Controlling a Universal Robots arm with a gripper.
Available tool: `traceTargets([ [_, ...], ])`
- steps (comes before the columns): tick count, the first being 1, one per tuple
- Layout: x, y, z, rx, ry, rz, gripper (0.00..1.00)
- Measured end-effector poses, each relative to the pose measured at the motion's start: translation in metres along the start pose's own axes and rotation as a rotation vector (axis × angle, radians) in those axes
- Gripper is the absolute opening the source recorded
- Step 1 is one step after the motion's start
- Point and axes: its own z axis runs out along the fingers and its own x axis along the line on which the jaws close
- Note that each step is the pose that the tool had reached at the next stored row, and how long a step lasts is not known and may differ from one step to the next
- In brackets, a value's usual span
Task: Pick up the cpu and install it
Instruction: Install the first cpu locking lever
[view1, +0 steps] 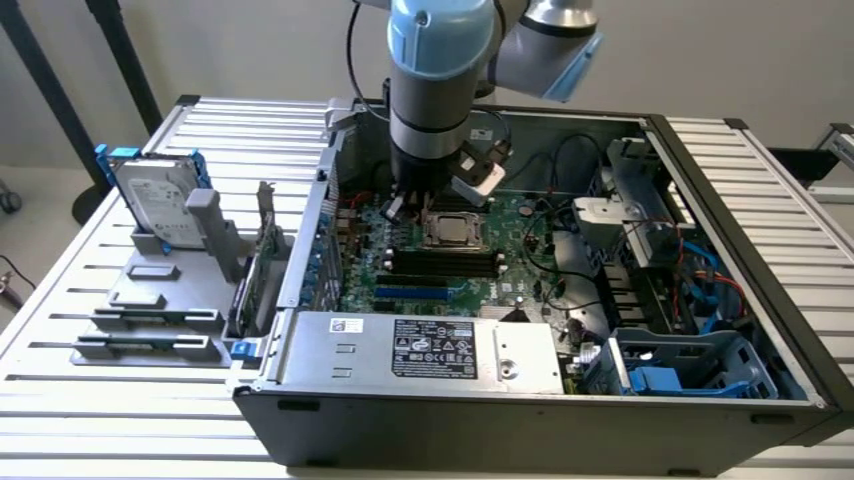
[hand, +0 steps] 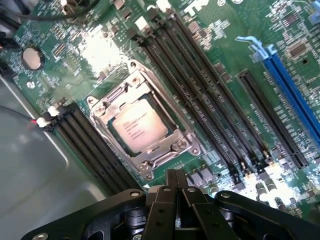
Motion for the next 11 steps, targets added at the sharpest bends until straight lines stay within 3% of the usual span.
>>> traceTargets([
  [6, 0.009, -0.0069, -0.0003, 0.003, -0.0115, -0.031, 0.11],
  [11, 0.012, -0.0094, -0.0014, 0.0085, -0.0252, -0.073, 0.11],
])
